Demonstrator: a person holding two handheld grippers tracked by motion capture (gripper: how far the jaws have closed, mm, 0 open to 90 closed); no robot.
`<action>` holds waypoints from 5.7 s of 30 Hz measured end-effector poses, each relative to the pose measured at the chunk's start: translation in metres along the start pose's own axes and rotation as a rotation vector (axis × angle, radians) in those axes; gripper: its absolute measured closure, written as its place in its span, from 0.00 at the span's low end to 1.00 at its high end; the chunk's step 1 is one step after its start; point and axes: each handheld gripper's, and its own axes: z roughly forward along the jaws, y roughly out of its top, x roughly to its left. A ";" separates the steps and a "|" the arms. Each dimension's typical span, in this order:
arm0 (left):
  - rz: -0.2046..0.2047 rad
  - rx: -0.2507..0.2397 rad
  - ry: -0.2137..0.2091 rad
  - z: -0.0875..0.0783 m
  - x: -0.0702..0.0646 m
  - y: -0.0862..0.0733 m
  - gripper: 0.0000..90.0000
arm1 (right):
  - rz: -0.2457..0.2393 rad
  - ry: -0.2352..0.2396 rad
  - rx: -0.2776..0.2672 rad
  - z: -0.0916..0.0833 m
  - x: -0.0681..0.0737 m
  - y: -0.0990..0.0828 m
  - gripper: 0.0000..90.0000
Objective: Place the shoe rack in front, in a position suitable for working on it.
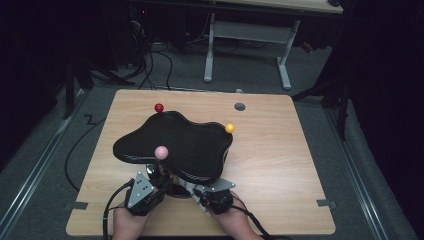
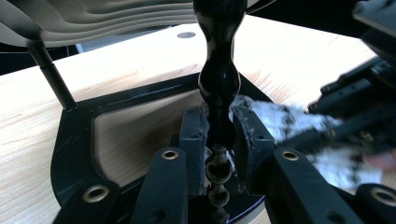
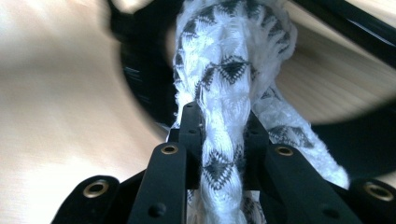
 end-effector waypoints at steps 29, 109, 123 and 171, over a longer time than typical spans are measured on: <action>0.016 0.010 0.021 -0.010 0.003 -0.002 0.83 | -0.060 -0.094 -0.004 0.006 -0.020 -0.002 0.89; -0.117 0.030 0.155 -0.021 0.063 -0.023 0.84 | 0.110 -0.216 -0.133 -0.045 -0.077 -0.002 0.84; -0.117 0.032 0.154 -0.020 0.065 -0.023 0.84 | 0.188 -0.415 -0.110 -0.068 -0.117 -0.025 0.85; -0.108 0.044 0.160 -0.020 0.062 -0.024 0.83 | 0.133 -0.246 -0.096 -0.030 -0.083 0.001 0.86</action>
